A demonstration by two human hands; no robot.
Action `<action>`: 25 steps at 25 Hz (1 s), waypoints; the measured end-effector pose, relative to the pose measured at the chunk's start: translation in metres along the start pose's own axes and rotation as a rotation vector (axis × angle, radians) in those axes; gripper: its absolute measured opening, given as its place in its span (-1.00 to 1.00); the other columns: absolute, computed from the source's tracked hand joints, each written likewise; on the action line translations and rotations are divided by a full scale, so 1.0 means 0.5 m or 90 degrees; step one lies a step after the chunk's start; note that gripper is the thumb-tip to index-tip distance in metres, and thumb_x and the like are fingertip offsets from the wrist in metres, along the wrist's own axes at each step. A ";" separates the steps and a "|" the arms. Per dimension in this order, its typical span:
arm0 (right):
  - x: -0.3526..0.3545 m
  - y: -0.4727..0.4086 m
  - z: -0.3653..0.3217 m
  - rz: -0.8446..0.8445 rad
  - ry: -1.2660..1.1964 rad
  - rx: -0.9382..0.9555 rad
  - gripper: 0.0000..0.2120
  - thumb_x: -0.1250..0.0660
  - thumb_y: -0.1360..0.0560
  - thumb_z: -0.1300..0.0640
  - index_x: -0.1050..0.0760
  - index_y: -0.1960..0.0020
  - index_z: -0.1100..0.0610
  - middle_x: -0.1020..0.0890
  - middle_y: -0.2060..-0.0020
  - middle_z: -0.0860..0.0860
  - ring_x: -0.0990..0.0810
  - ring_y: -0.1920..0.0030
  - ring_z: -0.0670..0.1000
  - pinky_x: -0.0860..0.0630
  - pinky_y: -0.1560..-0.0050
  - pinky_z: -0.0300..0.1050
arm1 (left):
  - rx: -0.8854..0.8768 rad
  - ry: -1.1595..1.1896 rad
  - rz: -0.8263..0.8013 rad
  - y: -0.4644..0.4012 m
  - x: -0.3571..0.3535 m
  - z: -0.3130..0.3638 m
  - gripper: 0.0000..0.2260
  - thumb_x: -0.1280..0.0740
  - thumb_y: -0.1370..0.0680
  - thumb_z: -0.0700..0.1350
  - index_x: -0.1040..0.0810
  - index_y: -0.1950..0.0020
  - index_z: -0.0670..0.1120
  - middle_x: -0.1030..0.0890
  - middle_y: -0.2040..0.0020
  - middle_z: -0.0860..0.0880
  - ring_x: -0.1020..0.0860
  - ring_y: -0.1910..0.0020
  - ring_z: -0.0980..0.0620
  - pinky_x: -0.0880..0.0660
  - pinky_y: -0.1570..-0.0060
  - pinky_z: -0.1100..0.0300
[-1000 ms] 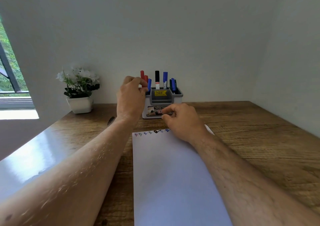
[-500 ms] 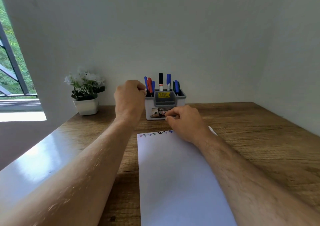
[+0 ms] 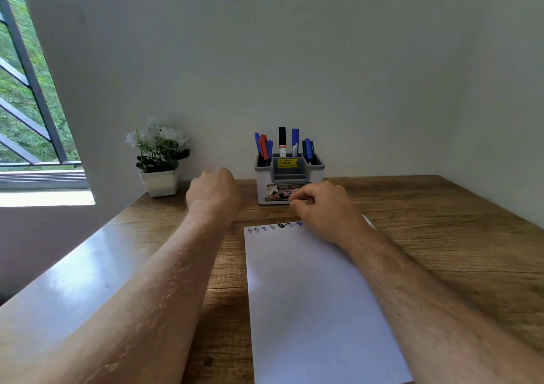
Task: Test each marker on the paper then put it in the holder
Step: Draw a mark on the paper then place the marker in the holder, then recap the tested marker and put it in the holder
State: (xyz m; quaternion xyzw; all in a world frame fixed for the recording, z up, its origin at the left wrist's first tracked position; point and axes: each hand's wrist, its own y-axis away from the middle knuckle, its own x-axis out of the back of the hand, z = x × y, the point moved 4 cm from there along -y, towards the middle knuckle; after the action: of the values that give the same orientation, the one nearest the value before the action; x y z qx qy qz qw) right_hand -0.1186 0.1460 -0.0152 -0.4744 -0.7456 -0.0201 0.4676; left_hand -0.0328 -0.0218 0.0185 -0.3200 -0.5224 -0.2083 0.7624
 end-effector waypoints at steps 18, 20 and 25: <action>0.003 -0.002 -0.001 0.040 -0.023 0.015 -0.76 -0.25 -0.63 0.11 -0.62 -0.22 0.07 -0.67 -0.10 0.02 -0.54 0.10 -0.14 -0.53 0.05 -0.24 | -0.032 0.381 0.089 0.002 0.035 0.036 -0.60 -0.41 -0.49 -0.22 -0.49 -0.32 -0.11 -0.63 -0.07 -0.09 -0.58 0.04 -0.03 -0.48 0.11 0.13; 0.010 0.000 -0.003 0.068 -0.079 0.034 -0.72 -0.18 -0.66 0.14 -0.60 -0.24 0.09 -0.66 -0.01 0.01 -0.56 0.11 -0.13 -0.55 0.13 -0.28 | -0.073 0.553 0.069 0.014 0.043 0.057 -0.45 -0.42 -0.48 -0.23 -0.37 -0.44 -0.03 -0.64 -0.11 -0.05 -0.62 0.00 0.01 -0.55 0.00 0.12; 0.035 0.007 -0.015 0.109 -0.236 0.067 -0.66 -0.12 -0.67 -0.06 -0.61 -0.12 0.07 -0.64 0.27 0.01 -0.62 0.34 -0.08 -0.50 0.40 -0.18 | -0.095 0.873 -0.109 0.039 0.029 0.104 -0.48 -0.34 -0.48 -0.41 -0.44 -0.37 -0.04 -0.57 -0.08 -0.15 -0.67 0.08 -0.07 -0.67 0.14 0.05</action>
State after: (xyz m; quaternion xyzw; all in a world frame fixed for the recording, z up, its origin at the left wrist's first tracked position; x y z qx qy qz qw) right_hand -0.1128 0.1563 0.0001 -0.5064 -0.7759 0.1468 0.3465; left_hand -0.0493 0.0292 0.0396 -0.1256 0.0693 -0.4583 0.8772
